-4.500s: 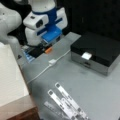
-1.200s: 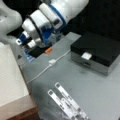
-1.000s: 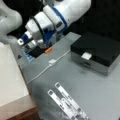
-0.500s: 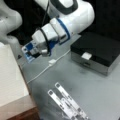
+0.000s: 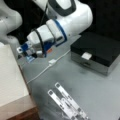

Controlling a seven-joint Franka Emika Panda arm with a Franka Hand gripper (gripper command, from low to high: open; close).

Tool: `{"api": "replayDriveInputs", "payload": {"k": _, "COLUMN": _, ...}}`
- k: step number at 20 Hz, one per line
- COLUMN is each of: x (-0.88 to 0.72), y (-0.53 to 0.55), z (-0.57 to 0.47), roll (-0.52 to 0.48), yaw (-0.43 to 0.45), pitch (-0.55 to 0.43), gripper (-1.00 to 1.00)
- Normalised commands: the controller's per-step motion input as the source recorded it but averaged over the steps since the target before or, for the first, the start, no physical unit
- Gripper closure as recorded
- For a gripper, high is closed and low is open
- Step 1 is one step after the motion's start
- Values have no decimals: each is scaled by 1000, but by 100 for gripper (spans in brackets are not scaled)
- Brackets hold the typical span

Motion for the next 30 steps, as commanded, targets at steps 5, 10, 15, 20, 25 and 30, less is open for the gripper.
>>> {"api": "replayDriveInputs", "payload": {"k": 5, "x": 85, "y": -77, "z": 72, "roll": -100, "yaw": -89, "pitch": 51, "gripper": 100}}
{"api": "replayDriveInputs", "payload": {"k": 10, "x": 59, "y": -106, "z": 47, "roll": -71, "yaw": -36, "pitch": 26, "gripper": 100}}
{"api": "replayDriveInputs", "payload": {"k": 15, "x": 55, "y": -103, "z": 29, "roll": -53, "yaw": 6, "pitch": 17, "gripper": 100}}
{"api": "replayDriveInputs", "payload": {"k": 20, "x": 53, "y": -54, "z": 32, "roll": -47, "yaw": 27, "pitch": 16, "gripper": 100}}
{"api": "replayDriveInputs", "payload": {"k": 25, "x": 49, "y": -46, "z": 33, "roll": -43, "yaw": 29, "pitch": 15, "gripper": 100}}
{"api": "replayDriveInputs", "payload": {"k": 30, "x": 42, "y": -58, "z": 27, "roll": -40, "yaw": 40, "pitch": 8, "gripper": 100}}
